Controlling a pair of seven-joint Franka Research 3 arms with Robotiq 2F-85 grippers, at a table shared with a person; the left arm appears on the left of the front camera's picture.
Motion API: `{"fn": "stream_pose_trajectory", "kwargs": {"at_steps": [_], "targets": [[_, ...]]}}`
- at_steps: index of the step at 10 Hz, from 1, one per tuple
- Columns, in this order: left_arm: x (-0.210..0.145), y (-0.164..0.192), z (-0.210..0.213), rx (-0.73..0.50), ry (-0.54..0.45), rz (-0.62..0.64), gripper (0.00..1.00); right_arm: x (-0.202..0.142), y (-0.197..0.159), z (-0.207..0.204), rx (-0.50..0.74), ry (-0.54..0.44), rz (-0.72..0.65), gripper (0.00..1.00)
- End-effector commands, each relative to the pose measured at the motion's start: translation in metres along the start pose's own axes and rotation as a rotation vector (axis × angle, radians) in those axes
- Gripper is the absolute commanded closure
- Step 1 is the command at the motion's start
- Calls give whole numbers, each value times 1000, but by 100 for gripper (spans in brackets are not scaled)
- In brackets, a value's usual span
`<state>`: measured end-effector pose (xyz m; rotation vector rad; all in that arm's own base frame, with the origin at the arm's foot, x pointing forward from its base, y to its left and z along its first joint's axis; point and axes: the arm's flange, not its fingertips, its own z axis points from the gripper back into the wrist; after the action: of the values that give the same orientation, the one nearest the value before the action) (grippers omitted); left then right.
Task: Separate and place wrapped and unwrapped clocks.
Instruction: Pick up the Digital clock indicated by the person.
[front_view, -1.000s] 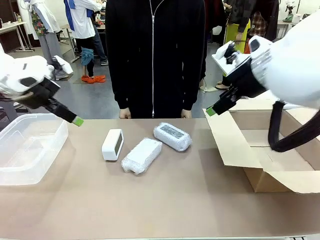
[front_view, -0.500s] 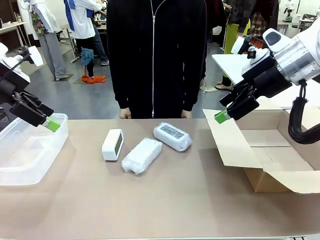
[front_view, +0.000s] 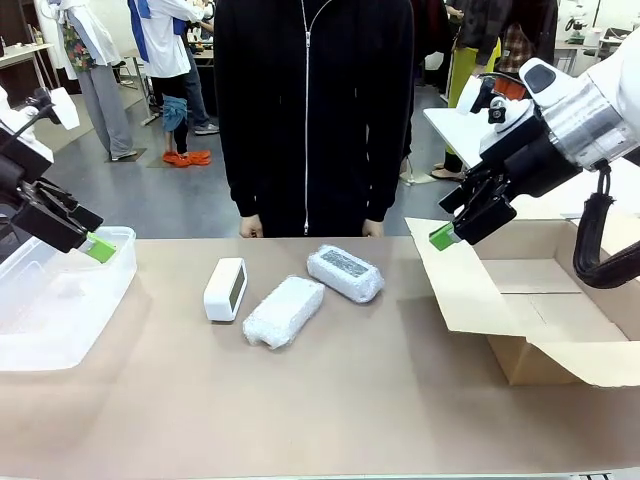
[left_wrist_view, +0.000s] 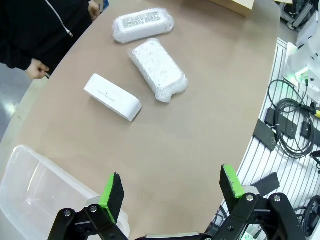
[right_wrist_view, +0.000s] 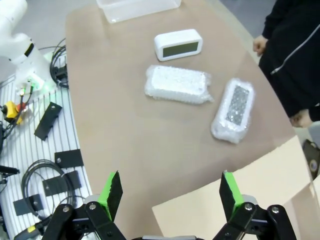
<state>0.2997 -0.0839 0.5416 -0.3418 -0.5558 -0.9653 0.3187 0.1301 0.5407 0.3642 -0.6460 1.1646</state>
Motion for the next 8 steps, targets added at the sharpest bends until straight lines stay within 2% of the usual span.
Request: {"fn": "stream_pose_trajectory", "kwargs": {"at_steps": [1,8], "targets": [[-1,0,2,1,-4,-6,0,-1,2,1,33,-11,-3,0],[-1,0,2,1,-4,-6,0,-1,2,1,33,-11,-3,0]]}}
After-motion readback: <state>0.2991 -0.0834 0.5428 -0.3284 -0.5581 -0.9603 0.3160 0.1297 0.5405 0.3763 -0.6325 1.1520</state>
